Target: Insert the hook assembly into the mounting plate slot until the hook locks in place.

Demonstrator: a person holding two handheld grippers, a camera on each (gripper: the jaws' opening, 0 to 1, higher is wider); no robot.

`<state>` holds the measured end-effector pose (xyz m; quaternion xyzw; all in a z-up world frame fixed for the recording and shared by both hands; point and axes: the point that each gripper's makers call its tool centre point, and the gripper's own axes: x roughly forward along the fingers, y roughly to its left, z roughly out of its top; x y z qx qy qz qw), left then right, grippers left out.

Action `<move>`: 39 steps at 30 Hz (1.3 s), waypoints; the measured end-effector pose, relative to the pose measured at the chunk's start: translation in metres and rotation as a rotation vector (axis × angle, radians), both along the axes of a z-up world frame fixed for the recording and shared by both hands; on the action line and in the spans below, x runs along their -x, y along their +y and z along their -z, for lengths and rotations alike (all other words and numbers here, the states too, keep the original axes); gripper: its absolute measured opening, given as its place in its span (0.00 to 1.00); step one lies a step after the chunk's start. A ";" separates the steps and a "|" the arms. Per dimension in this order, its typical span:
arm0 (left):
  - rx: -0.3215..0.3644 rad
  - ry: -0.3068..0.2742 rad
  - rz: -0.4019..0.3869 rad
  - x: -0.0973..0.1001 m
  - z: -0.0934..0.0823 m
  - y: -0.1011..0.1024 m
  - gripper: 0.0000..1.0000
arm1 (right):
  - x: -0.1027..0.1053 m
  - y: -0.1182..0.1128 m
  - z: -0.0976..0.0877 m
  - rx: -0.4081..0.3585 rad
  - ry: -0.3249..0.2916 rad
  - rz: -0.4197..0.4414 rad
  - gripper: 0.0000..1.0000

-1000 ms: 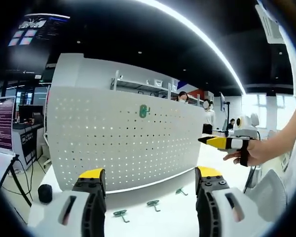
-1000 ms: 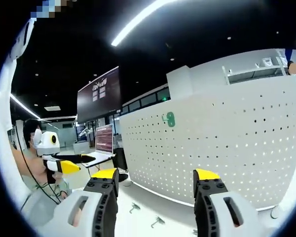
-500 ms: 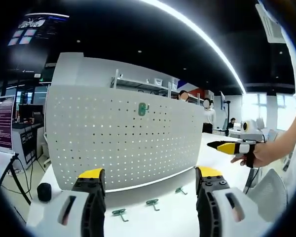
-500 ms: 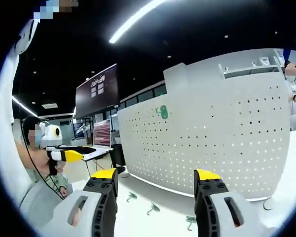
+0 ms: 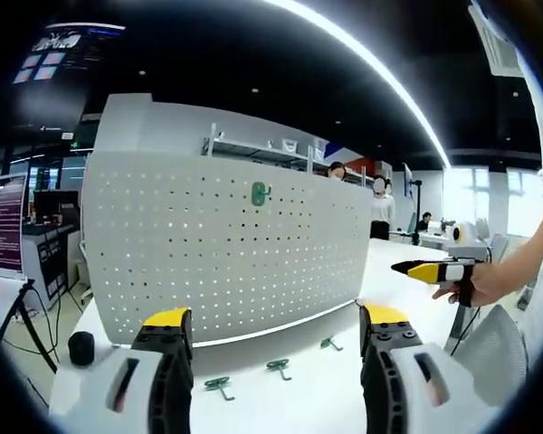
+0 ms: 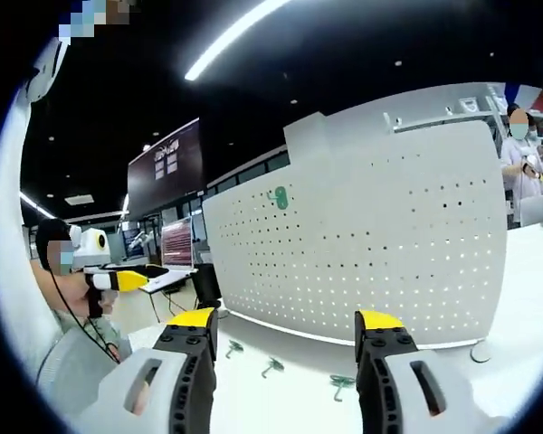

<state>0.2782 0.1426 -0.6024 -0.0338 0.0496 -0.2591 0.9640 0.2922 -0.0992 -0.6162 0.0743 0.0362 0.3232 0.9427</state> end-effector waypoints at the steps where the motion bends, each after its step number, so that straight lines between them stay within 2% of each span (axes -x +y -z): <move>1: 0.003 0.000 0.002 0.001 0.000 -0.001 0.78 | 0.000 0.000 0.000 -0.003 0.000 0.003 0.59; 11: -0.003 0.007 0.003 0.001 0.003 0.000 0.77 | 0.000 -0.003 0.005 0.007 0.008 0.016 0.59; 15: -0.009 0.021 0.001 0.001 0.007 0.001 0.77 | 0.001 -0.003 0.016 0.051 0.043 0.012 0.59; 23: -0.016 0.057 0.002 0.002 0.024 0.005 0.77 | 0.003 -0.007 0.028 0.060 0.094 0.022 0.60; 27: -0.014 0.081 -0.005 0.002 0.031 0.007 0.77 | 0.006 -0.008 0.042 0.091 0.137 0.024 0.60; 30: -0.019 0.088 -0.005 0.003 0.035 0.008 0.77 | 0.008 -0.010 0.050 0.081 0.176 0.025 0.61; 39: -0.032 0.114 -0.011 0.006 0.044 0.009 0.76 | 0.011 -0.011 0.058 0.099 0.206 0.022 0.60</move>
